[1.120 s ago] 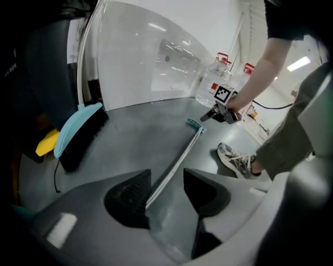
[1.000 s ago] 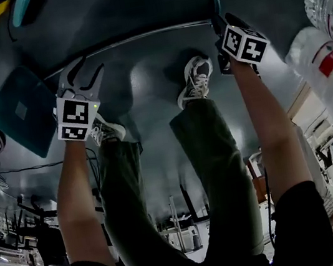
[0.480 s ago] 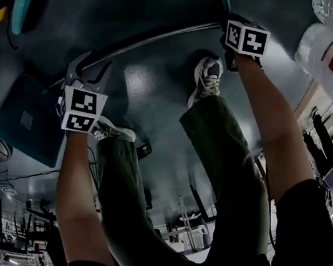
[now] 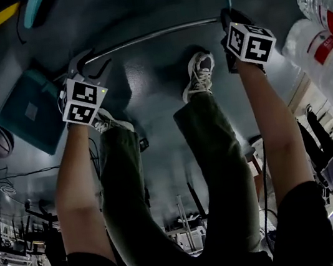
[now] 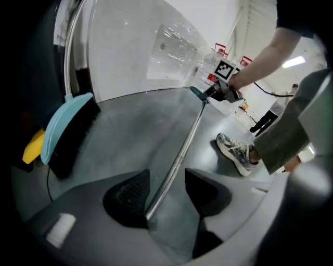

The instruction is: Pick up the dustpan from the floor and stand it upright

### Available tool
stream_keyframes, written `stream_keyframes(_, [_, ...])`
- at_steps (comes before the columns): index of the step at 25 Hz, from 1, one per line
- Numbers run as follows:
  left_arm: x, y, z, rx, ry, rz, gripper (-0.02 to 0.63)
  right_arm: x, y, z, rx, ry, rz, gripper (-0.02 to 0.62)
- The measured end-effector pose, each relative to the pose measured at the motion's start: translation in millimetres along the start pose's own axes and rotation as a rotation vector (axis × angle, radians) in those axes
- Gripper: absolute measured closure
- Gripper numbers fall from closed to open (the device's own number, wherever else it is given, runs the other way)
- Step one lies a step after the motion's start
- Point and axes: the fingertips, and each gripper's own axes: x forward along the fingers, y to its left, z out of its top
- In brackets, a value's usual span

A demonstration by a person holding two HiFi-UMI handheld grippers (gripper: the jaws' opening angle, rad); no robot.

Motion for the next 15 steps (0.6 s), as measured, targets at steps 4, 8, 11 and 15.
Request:
stream_keyframes(4, [-36.4,-0.1,30.2,-0.004,-0.037,0.034,0.373,-48.9,18.9,42.8,-0.065,-0.082,-0.002,0.538])
stream_keyframes(8, [-76.1,-0.7,70.9,-0.014,-0.101,0.07,0.374,-96.6,41.2,88.8,-0.132,-0.164,-0.005,0.537])
stream_keyframes(11, [-106.7,-5.1,101.0,-0.018,-0.147,0.083,0.374,-133.9,52.6,122.5,-0.188,-0.217,-0.023,0.536])
stream_keyframes(15, [-149.5,-14.7,134.7,-0.045,-0.226,0.1,0.374,-181.2,62.2,160.9,-0.286,-0.275,-0.042,0.535])
